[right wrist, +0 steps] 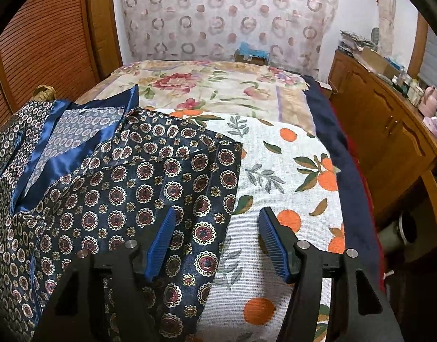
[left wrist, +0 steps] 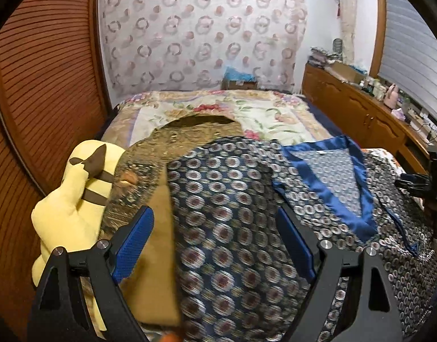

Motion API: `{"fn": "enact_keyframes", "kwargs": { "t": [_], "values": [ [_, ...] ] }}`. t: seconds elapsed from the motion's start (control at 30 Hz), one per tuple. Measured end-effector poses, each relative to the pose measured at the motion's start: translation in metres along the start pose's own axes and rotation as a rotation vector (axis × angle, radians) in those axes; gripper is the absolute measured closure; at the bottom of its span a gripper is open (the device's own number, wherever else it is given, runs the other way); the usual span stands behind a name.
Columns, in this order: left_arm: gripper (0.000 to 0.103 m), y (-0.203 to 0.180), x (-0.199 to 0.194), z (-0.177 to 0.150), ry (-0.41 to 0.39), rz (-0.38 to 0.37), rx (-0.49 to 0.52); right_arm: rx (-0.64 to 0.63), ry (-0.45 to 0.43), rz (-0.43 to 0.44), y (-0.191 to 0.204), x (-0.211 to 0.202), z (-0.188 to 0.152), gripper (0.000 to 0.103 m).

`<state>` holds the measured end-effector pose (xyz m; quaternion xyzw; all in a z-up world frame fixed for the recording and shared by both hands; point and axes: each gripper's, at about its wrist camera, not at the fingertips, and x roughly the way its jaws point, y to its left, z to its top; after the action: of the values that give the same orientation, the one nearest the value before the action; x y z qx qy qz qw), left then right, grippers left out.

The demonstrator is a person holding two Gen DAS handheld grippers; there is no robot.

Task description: Fold small clothes

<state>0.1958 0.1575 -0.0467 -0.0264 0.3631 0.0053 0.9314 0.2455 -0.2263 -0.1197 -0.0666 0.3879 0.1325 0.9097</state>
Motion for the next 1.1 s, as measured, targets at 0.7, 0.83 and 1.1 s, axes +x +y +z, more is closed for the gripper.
{"fn": "enact_keyframes", "kwargs": {
  "t": [0.7,0.83,1.1],
  "values": [
    [0.045,0.027,0.058,0.021,0.181,-0.067,-0.069,0.007,0.004,-0.006,-0.001,0.001,0.002,0.032],
    [0.058,0.021,0.055,0.022,0.166,-0.103,-0.057,0.008,0.007,-0.009,-0.001,0.002,0.003,0.029],
    [0.1,0.005,0.037,0.031,0.09,-0.118,-0.002,0.011,0.005,0.003,-0.002,0.002,0.004,0.029]
  ]
}}
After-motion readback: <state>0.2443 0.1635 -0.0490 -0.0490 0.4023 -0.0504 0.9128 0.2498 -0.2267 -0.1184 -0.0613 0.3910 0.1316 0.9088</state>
